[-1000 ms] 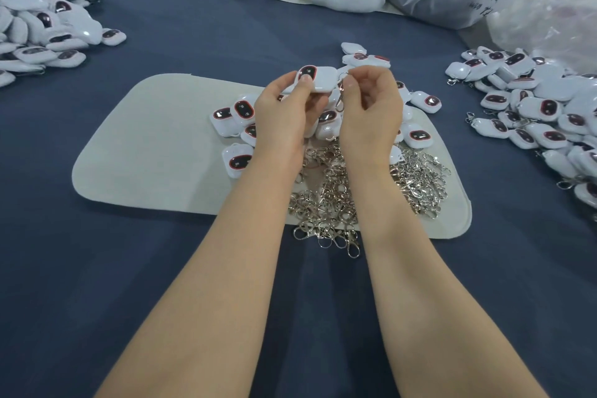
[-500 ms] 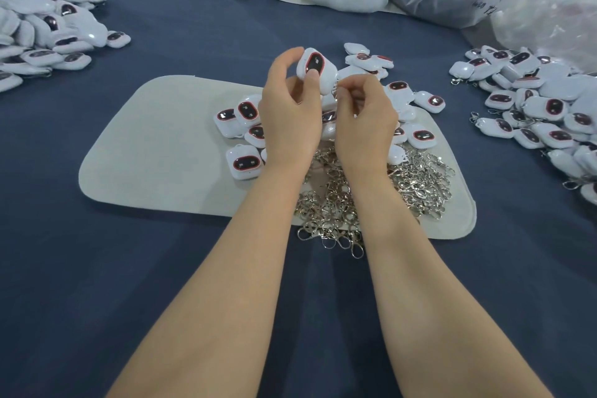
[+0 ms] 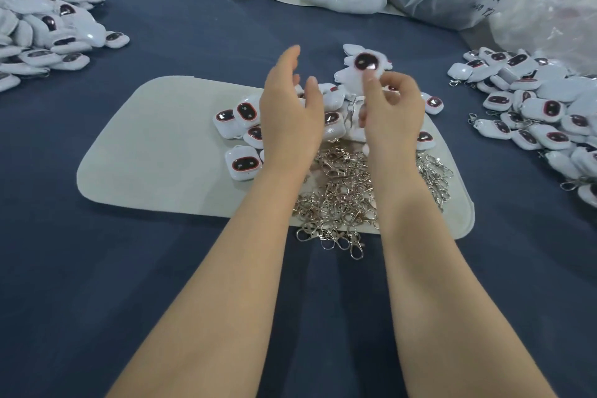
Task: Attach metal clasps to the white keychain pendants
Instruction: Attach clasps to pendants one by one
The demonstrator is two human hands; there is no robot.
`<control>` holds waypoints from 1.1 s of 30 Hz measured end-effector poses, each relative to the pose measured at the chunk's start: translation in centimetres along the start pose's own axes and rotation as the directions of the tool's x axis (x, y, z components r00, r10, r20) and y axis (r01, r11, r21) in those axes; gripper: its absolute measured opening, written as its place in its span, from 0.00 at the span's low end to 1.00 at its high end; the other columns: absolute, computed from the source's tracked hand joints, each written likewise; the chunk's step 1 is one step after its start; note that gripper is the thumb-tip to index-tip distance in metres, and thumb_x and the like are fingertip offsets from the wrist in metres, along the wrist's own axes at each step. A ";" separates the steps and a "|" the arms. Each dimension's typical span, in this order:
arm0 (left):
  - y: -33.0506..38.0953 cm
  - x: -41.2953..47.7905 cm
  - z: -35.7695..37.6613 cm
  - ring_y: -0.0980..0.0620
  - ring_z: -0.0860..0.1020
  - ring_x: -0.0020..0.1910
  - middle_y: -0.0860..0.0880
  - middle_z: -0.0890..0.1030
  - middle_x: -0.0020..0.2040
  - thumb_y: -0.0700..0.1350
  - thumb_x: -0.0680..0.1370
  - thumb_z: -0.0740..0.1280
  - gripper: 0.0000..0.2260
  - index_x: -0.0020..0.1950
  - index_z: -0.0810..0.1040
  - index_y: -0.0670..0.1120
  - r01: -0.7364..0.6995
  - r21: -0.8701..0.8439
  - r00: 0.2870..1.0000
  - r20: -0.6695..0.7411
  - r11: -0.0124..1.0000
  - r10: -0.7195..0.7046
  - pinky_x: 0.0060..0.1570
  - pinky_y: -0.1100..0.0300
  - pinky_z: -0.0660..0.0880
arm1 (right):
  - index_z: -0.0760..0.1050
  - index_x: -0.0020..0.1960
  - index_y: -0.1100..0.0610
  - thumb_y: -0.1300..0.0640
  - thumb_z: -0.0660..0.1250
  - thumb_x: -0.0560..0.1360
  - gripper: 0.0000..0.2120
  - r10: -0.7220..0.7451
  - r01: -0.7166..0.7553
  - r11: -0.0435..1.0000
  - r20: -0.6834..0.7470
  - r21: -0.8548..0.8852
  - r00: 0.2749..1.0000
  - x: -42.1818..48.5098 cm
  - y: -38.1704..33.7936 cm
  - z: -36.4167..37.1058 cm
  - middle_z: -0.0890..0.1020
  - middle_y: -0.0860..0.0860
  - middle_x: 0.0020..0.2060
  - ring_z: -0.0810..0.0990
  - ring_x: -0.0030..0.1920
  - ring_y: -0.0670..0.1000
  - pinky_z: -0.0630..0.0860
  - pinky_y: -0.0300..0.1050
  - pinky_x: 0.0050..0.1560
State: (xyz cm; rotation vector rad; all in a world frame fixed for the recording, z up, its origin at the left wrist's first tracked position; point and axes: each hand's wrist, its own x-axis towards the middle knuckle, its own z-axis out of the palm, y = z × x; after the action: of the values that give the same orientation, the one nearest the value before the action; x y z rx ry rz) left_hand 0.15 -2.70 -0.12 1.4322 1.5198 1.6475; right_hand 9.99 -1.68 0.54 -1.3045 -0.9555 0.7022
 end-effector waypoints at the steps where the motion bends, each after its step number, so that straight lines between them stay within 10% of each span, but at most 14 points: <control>1: -0.3 0.2 -0.1 0.53 0.74 0.61 0.48 0.74 0.65 0.41 0.79 0.61 0.17 0.69 0.70 0.45 -0.028 0.125 1.000 -0.002 0.992 0.028 0.55 0.72 0.66 | 0.70 0.44 0.54 0.56 0.66 0.77 0.06 0.088 -0.078 0.984 -0.056 0.159 0.995 0.3 -0.1 -0.2 0.75 0.50 0.30 0.72 0.26 0.45 0.72 0.41 0.32; 4: -1.1 0.3 -0.1 0.48 0.69 0.65 0.50 0.76 0.63 0.45 0.77 0.63 0.15 0.65 0.74 0.49 -0.059 0.531 0.997 0.071 0.845 0.025 0.66 0.53 0.60 | 0.71 0.49 0.65 0.66 0.63 0.77 0.02 0.306 -0.178 0.733 -0.085 0.656 0.948 1.1 -0.6 -1.2 0.79 0.56 0.33 0.79 0.29 0.47 0.79 0.38 0.35; 7: -1.4 -0.1 0.0 0.46 0.61 0.71 0.51 0.74 0.65 0.47 0.76 0.63 0.17 0.66 0.73 0.52 -0.057 0.665 0.985 0.158 0.745 -0.066 0.71 0.43 0.46 | 0.70 0.62 0.71 0.70 0.60 0.78 0.13 0.363 -0.145 0.512 -0.061 0.847 0.930 1.6 -0.6 -2.5 0.78 0.61 0.55 0.82 0.52 0.53 0.79 0.41 0.53; 10: -1.3 -0.3 -0.1 0.45 0.59 0.71 0.50 0.71 0.66 0.48 0.75 0.65 0.18 0.65 0.74 0.51 -0.078 0.712 0.975 0.201 0.698 -0.095 0.71 0.41 0.43 | 0.63 0.63 0.62 0.68 0.55 0.80 0.12 0.282 -0.115 0.600 -0.074 0.792 0.957 2.0 -0.6 -2.7 0.71 0.56 0.58 0.75 0.56 0.54 0.74 0.41 0.56; 14: -1.1 -0.4 -0.2 0.43 0.59 0.70 0.47 0.68 0.66 0.52 0.75 0.67 0.18 0.64 0.74 0.50 -0.089 0.757 0.964 0.228 0.648 -0.135 0.71 0.42 0.44 | 0.73 0.60 0.59 0.63 0.61 0.77 0.12 -0.048 0.035 0.995 -0.139 -0.089 0.989 0.9 -0.5 -1.1 0.79 0.51 0.53 0.77 0.52 0.47 0.71 0.32 0.54; 20: -0.8 -0.3 -0.3 0.42 0.65 0.64 0.46 0.68 0.62 0.44 0.75 0.65 0.14 0.61 0.74 0.50 -0.062 0.742 0.979 0.177 0.667 -0.106 0.65 0.49 0.54 | 0.75 0.60 0.49 0.49 0.64 0.75 0.14 -0.063 0.292 0.511 0.304 -0.808 0.951 -0.3 1.3 0.4 0.78 0.50 0.58 0.71 0.62 0.56 0.63 0.50 0.62; 28: 0.3 0.3 -0.5 0.56 0.71 0.44 0.49 0.70 0.54 0.40 0.78 0.64 0.11 0.60 0.77 0.43 -0.052 0.195 0.998 -0.030 0.979 0.059 0.45 0.74 0.65 | 0.72 0.62 0.51 0.57 0.62 0.78 0.13 -0.091 0.300 0.625 0.315 -0.721 0.945 -0.3 1.2 0.5 0.78 0.49 0.59 0.72 0.63 0.54 0.63 0.53 0.66; 33: 0.5 1.1 -0.8 0.53 0.78 0.46 0.47 0.81 0.45 0.38 0.78 0.64 0.04 0.50 0.79 0.41 0.320 -0.428 0.928 -0.038 0.845 -0.371 0.52 0.63 0.76 | 0.75 0.56 0.56 0.61 0.59 0.77 0.10 -0.172 0.292 0.717 0.245 -0.633 0.954 -0.3 0.2 0.0 0.79 0.53 0.54 0.76 0.55 0.54 0.70 0.50 0.58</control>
State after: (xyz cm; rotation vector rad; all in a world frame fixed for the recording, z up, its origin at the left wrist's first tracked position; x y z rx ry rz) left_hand -0.76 -2.20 0.82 0.7908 1.2894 1.7147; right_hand 9.85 -1.89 0.31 -1.7138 -1.5788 0.2641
